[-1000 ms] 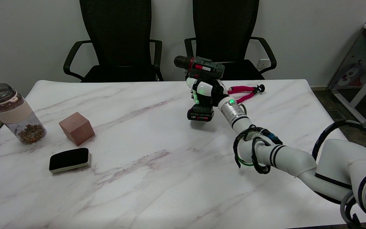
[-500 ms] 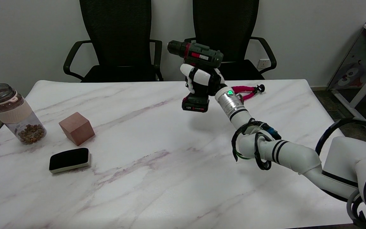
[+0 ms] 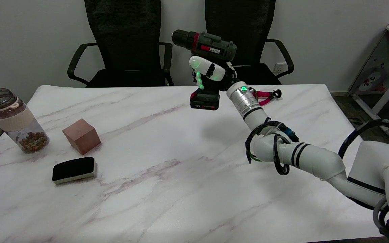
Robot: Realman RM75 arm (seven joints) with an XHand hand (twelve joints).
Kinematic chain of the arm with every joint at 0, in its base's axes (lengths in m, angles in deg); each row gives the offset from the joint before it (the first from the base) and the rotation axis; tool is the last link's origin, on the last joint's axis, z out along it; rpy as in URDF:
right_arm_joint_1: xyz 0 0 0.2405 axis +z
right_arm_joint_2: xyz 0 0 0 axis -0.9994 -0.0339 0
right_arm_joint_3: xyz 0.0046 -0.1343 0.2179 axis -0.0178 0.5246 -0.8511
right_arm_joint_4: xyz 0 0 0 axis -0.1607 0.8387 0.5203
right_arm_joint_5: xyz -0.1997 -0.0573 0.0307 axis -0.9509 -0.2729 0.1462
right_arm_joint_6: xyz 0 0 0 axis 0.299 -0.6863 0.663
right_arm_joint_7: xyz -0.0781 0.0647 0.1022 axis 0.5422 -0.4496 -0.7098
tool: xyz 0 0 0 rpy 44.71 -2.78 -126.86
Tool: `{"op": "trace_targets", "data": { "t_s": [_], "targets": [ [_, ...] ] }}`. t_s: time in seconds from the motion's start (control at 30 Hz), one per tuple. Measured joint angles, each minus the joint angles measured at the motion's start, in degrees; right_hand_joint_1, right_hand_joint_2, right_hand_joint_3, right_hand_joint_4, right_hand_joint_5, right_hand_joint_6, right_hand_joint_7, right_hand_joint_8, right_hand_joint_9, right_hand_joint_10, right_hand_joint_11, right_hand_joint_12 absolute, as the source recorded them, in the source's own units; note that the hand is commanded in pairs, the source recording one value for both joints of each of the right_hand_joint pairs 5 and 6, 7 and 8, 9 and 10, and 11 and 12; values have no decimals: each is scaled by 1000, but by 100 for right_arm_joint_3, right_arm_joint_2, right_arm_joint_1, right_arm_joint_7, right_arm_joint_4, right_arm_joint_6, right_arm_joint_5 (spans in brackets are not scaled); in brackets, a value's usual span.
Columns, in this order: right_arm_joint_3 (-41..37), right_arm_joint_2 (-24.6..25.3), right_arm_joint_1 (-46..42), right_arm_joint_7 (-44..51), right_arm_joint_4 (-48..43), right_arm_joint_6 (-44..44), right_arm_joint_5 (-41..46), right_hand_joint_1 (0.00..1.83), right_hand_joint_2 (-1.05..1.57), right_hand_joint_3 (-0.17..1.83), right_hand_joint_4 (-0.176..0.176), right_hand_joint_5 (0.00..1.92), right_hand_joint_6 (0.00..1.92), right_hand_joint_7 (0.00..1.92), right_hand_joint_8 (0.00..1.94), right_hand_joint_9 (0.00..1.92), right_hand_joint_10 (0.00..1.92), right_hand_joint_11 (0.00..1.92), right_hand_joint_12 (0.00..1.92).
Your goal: Pick up the power screwdriver.
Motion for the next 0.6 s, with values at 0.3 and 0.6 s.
{"op": "trace_targets", "data": {
  "t_s": [0.3,0.6],
  "targets": [
    [-8,-151,58,62,289,76,-16,846,121,604,176,1917,1917,1917,1917,1920,1920,1920,1920],
    [-20,-507,84,89,839,169,-19,846,174,627,176,1919,1919,1919,1919,1920,1920,1920,1920]
  ]
}}
